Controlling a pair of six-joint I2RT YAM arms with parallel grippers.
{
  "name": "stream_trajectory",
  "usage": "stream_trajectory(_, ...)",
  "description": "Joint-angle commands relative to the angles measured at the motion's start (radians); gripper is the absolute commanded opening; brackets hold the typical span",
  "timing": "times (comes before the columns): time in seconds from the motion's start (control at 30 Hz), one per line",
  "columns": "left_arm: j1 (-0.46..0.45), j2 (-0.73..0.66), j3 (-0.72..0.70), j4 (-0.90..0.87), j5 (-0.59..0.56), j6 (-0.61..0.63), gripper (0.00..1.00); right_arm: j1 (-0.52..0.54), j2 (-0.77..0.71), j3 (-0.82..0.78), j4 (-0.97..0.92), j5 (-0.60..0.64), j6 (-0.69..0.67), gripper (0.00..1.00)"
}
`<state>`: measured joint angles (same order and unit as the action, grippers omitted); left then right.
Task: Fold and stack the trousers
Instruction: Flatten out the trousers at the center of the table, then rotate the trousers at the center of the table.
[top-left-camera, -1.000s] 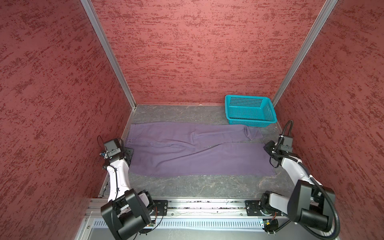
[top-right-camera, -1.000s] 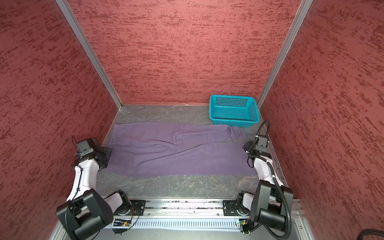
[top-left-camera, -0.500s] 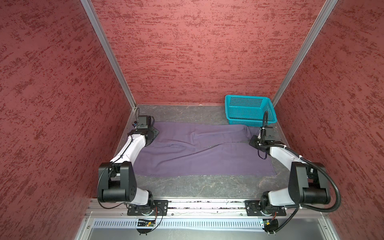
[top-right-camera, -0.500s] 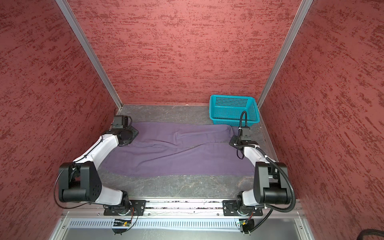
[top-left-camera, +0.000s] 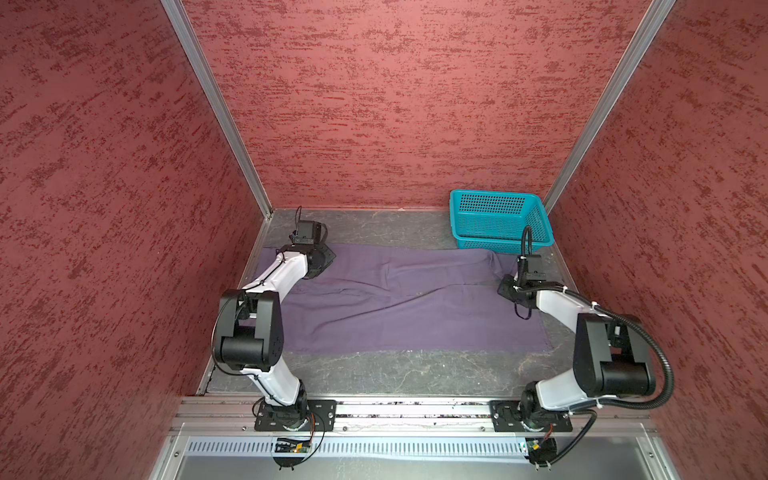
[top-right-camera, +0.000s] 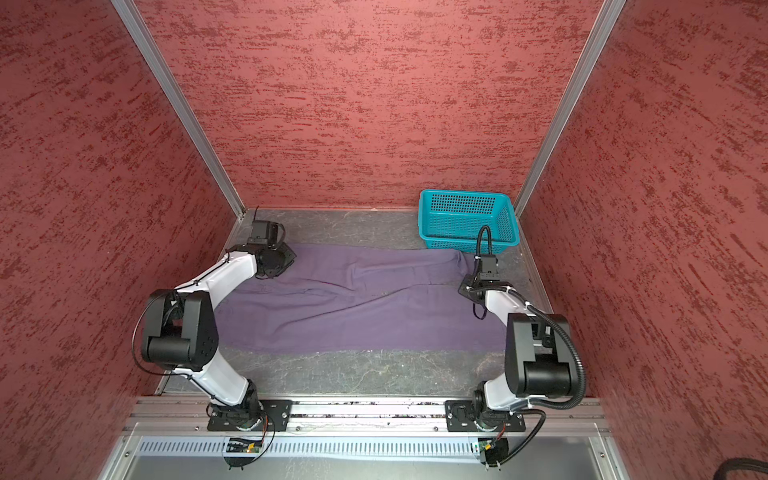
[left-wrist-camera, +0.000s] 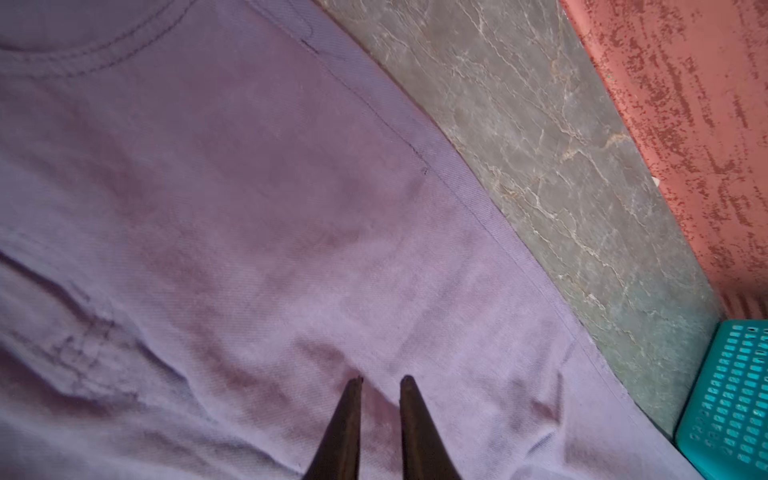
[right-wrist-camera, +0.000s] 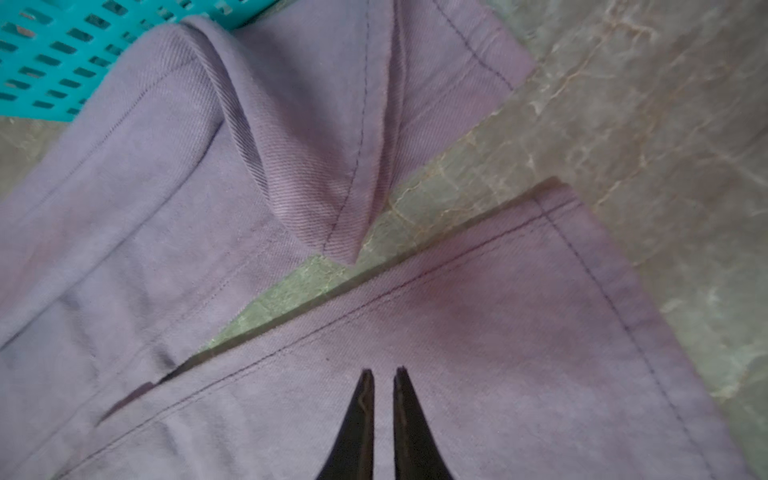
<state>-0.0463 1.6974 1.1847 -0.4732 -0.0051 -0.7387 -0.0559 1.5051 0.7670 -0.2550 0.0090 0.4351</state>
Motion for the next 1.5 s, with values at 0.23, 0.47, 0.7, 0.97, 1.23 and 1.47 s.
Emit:
stream_trajectory(0.23,0.017,0.072,0.048,0.034,0.021,0.014,0.23,-0.143,0.032,0.085,-0.033,0.053,-0.004,0.10)
stream_trajectory(0.47,0.029,0.067,0.016,0.040,0.031,0.014,0.25,-0.183,0.178,0.242,-0.006,0.030,0.004,0.35)
stream_trajectory(0.7,0.069,0.044,-0.043,0.051,0.040,0.017,0.25,-0.185,0.324,0.344,0.014,-0.035,0.015,0.52)
stream_trajectory(0.97,0.089,0.028,-0.082,0.060,0.040,0.016,0.25,-0.184,0.437,0.404,-0.035,0.015,0.011,0.51)
stream_trajectory(1.23,0.102,0.006,-0.102,0.044,0.048,0.019,0.25,-0.186,0.418,0.346,-0.096,0.034,0.006,0.10)
stream_trajectory(1.47,0.141,-0.065,-0.170,0.017,0.039,0.016,0.25,-0.195,0.281,0.165,-0.086,0.044,0.025,0.00)
